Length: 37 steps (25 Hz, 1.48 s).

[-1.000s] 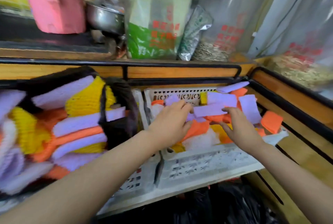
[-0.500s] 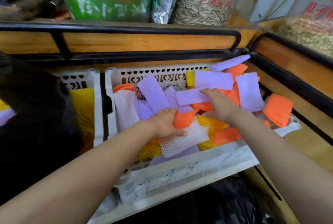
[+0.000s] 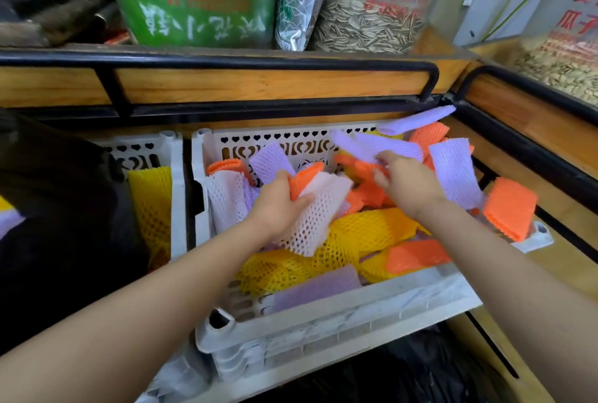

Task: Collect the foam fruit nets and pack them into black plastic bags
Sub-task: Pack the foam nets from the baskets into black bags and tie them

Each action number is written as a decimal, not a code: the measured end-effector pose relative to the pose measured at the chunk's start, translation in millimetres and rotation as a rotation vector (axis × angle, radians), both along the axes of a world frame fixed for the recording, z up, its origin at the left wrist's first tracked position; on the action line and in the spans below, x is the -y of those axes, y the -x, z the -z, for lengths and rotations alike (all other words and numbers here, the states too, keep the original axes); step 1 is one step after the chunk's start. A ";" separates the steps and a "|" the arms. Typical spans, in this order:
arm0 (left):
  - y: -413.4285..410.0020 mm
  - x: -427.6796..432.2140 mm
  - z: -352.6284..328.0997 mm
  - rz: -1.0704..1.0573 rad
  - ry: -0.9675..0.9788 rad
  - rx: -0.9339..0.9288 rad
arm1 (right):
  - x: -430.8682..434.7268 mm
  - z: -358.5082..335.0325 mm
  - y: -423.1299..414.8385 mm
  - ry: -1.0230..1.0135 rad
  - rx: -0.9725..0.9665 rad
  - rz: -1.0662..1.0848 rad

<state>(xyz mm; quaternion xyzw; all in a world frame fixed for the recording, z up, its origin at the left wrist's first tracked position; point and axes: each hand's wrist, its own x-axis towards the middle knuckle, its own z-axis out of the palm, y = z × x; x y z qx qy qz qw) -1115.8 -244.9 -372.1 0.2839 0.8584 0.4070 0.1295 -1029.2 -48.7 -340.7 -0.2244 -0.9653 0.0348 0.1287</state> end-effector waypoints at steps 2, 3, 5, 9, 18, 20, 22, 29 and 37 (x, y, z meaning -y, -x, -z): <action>-2.1 7.5 -10.3 -0.110 -0.107 0.017 | 14.4 -18.9 -6.3 0.110 -0.258 0.024; -3.7 10.7 -15.3 -0.162 -0.179 0.058 | 24.5 -27.3 -10.7 0.161 -0.364 0.019; -9.7 17.2 -26.8 -0.234 -0.316 0.168 | 51.0 -39.9 -19.4 0.262 -0.443 -0.032; -37.1 26.0 -52.9 -0.154 -0.561 0.344 | 104.4 -48.5 -25.0 0.590 -0.365 -0.190; -23.7 58.5 -60.9 -0.195 -0.507 0.171 | 123.9 -58.8 -20.5 0.919 -0.265 -0.472; -16.4 65.6 -59.4 -0.270 -0.468 0.101 | 105.9 -46.2 -14.4 0.885 -0.296 -0.372; -9.9 70.7 -58.6 -0.281 -0.498 0.110 | 80.8 -18.8 -8.9 0.675 -0.163 -0.234; -0.3 75.0 -49.0 -0.260 -0.531 0.171 | 52.7 44.1 -1.5 0.350 0.464 -0.179; -4.8 76.5 -47.3 -0.196 -0.525 0.155 | 36.4 -3.4 -3.0 0.333 0.103 -0.061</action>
